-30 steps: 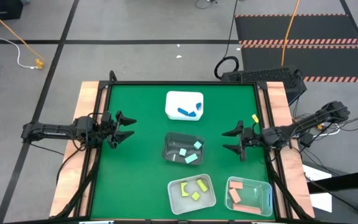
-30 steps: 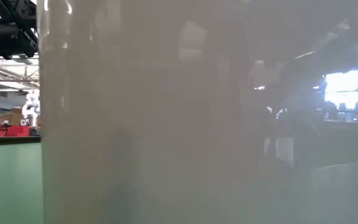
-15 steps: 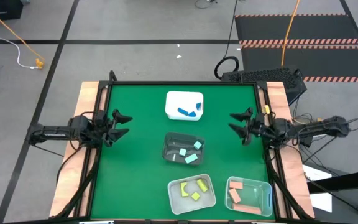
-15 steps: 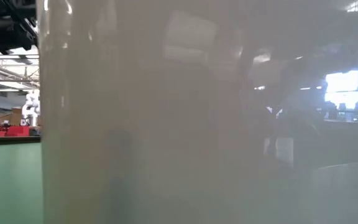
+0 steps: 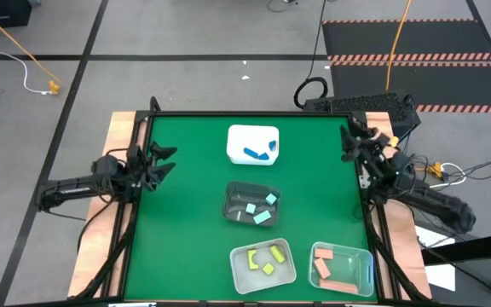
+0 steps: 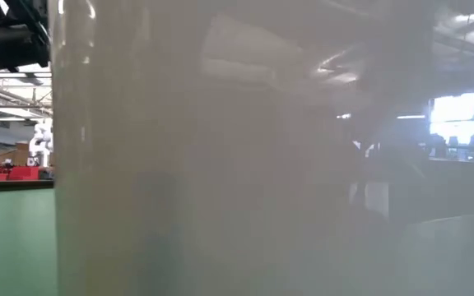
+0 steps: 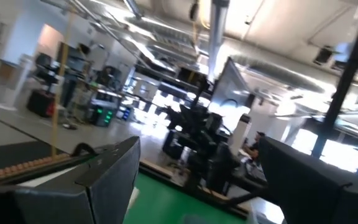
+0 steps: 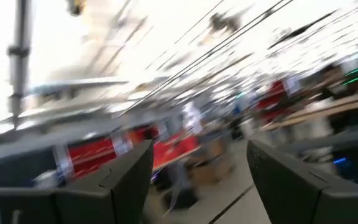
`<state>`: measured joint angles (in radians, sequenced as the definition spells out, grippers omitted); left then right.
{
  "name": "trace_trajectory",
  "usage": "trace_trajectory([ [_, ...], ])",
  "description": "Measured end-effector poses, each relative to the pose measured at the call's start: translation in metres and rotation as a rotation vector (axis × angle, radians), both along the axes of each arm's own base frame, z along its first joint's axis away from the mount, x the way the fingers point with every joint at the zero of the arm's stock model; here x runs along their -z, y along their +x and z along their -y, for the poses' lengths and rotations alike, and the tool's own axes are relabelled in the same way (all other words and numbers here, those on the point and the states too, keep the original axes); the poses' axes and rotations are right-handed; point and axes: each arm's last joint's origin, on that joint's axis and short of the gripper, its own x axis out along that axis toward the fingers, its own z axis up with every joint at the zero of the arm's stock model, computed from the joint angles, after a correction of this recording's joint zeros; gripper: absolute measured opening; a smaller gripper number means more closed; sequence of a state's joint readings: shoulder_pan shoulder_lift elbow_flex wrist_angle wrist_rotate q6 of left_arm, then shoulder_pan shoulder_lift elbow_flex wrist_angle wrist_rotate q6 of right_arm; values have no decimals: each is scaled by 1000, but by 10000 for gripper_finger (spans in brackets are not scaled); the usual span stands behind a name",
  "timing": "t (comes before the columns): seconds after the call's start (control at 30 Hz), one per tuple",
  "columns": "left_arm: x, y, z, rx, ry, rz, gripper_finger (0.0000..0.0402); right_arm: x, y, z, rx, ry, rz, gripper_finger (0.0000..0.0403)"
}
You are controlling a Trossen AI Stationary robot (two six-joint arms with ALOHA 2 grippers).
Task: Sort & place blocks by color
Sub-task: Return to Home Position
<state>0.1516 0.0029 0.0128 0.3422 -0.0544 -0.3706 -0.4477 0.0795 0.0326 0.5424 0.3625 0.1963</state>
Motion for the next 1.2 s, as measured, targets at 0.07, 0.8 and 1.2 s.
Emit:
trace_trajectory([
  [0.07,0,-1,-3,-34,0,0,324,-2,-7,5,87,-13,24,249],
  [0.8,0,-21,-45,-545,-1,-2,324,-6,-57,31,753,-62,59,249],
  [1.2,0,-21,-45,-549,-1,-3,324,-6,-57,31,754,-61,58,249],
])
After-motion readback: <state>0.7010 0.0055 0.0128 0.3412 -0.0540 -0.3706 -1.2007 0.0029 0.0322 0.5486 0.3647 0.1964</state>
